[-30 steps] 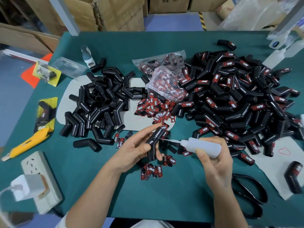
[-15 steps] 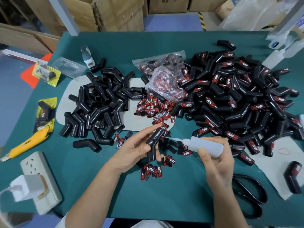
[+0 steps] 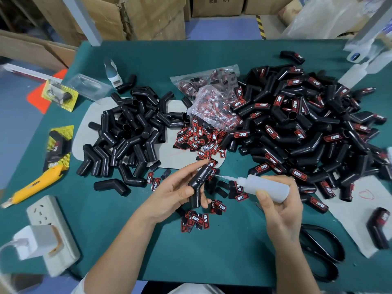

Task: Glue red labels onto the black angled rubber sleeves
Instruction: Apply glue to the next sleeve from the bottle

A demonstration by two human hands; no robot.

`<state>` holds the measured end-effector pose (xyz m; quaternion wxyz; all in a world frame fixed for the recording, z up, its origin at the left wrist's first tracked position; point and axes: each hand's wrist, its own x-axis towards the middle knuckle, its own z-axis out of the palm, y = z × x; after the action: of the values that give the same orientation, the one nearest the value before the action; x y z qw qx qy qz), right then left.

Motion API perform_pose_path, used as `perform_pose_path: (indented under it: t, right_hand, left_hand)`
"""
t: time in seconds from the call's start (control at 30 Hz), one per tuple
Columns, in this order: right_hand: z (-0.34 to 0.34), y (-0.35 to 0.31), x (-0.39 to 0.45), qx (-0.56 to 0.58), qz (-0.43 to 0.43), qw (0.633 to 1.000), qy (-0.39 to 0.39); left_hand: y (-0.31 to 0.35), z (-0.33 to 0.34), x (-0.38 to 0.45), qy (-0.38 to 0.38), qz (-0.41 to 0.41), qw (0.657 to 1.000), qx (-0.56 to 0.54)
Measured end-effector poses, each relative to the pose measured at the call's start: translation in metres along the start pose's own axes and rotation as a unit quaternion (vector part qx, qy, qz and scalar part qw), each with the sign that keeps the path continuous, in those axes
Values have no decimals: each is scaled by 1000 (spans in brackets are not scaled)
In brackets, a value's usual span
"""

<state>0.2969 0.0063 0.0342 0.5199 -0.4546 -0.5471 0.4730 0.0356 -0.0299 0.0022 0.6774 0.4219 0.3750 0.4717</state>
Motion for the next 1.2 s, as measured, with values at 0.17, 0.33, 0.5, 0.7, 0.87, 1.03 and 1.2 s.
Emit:
perform_pose_path:
  t: [0.17,0.33,0.5,0.7,0.87,1.03,1.2]
  right_hand:
    - [0,-1,-1,2,0,1000,0]
    - [0,-1,-1,0,4,1000,-4]
    - [0,0,-1,3,7,1000,-6]
    - [1,-1,-1,-1,1,1000,1]
    - [0,1,-1,-5,1,1000,0]
    - [0,2,-1,-10,0,1000,-4]
    - [0,1,-1,-3,-1,1000,-11]
  left_hand:
    - [-1,0,0,-1,-1,1000,-5]
    - [0,1,0,-5,-4,1000,-9]
    - [2,2,0,-6,-8,1000,-9]
    - [6,5,-1,-1,7,1000,-3]
    - [10,9,0,6,21,1000,6]
    - [8,9,1,4,25,1000,6]
    - [6,7,1,3,21,1000,2]
